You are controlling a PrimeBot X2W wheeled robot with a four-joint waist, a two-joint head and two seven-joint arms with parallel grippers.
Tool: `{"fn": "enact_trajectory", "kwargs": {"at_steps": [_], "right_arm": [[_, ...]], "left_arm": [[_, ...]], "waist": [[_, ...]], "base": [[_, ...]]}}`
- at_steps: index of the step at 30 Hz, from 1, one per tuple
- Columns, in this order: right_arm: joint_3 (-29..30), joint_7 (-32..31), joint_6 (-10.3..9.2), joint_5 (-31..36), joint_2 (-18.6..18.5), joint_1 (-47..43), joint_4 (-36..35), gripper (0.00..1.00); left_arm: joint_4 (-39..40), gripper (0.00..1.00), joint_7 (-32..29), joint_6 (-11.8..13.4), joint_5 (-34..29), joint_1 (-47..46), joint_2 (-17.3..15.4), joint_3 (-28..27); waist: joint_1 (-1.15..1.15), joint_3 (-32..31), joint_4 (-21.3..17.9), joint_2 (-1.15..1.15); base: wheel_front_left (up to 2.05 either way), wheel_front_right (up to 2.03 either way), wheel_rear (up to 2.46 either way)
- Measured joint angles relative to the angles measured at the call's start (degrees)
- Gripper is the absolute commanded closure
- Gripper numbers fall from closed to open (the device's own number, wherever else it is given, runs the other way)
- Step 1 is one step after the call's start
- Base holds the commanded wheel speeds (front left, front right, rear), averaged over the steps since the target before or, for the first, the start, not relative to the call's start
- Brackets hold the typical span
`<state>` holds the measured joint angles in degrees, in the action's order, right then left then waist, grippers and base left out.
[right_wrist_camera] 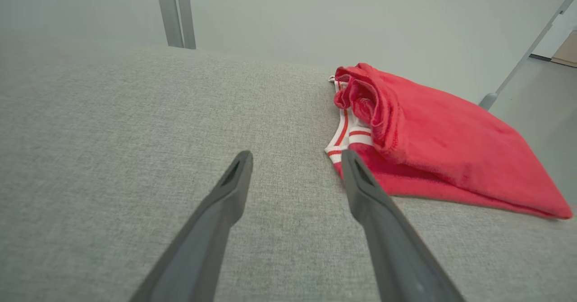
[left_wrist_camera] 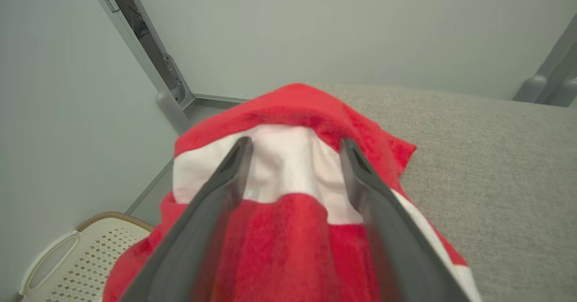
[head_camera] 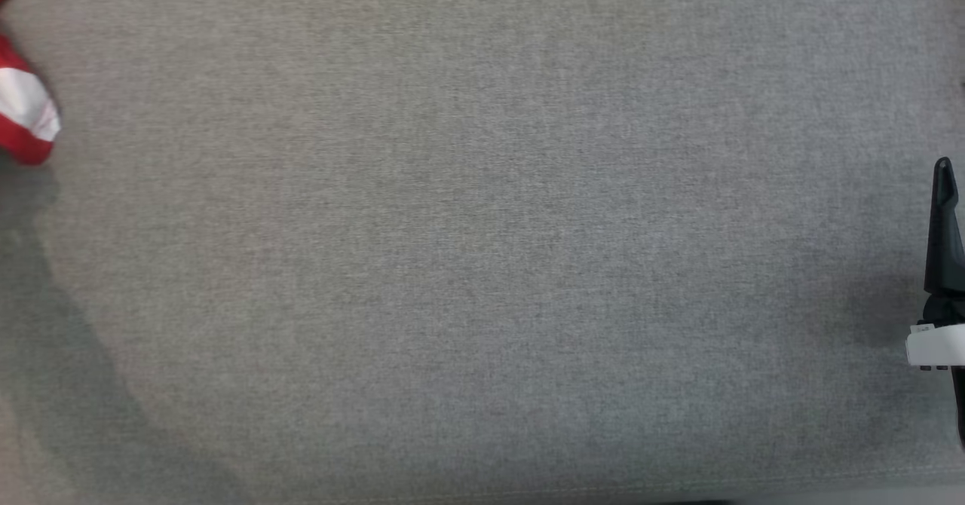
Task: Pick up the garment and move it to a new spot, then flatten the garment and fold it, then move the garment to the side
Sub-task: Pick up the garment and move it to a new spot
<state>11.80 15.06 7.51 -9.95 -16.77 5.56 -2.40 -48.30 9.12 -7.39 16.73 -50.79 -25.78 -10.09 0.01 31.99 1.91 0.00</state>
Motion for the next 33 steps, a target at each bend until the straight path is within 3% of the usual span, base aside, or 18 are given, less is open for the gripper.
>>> {"fn": "enact_trajectory", "kwargs": {"at_steps": [7,8,9,10,16,23,33], "right_arm": [[-0.4,0.0,0.01,0.3,-0.3,0.3,-0.5,0.0],[-0.5,0.0,0.0,0.3,-0.4,0.3,-0.5,0.0],[-0.5,0.0,0.01,0.3,-0.5,0.3,-0.6,0.0],[-0.6,-0.1,0.01,0.3,-0.5,0.3,-0.7,0.0],[-1.1,-0.4,0.01,0.4,-0.6,0.5,-0.9,0.0],[-3.1,-0.4,0.01,0.2,1.0,0.7,1.2,0.0],[-6.0,-0.1,0.01,-0.4,3.6,0.9,5.3,0.0]], "left_arm": [[-7.9,0.0,-5.6,-0.1,6.1,-1.7,1.0,2.7],[-9.0,0.12,-7.8,-0.1,7.3,-2.1,1.1,3.3],[-9.6,0.45,-9.3,-0.1,8.0,-2.2,1.2,4.0],[-9.7,1.0,-10.3,-0.1,8.7,-2.3,1.2,4.7],[-10.0,1.0,-9.8,-0.1,11.4,-2.7,0.8,6.8],[-8.3,1.0,-2.7,-0.1,10.6,-2.5,-0.5,9.5],[1.8,1.0,2.5,-0.1,8.2,-3.3,-0.9,13.7]], "waist": [[0.0,1.6,-1.4,0.0],[0.0,1.7,-1.3,0.0],[0.0,1.6,-1.2,0.0],[-0.01,1.6,-1.2,0.0],[-0.01,0.9,-1.0,0.0],[-0.01,-2.0,-1.0,0.0],[-0.01,-8.9,-1.7,0.0]], "base": [[0.0,0.0,0.0],[0.0,0.0,0.0],[0.0,0.0,0.0],[0.0,0.0,0.0],[0.0,0.0,0.0],[0.0,0.0,0.0],[0.0,0.0,0.0]]}}
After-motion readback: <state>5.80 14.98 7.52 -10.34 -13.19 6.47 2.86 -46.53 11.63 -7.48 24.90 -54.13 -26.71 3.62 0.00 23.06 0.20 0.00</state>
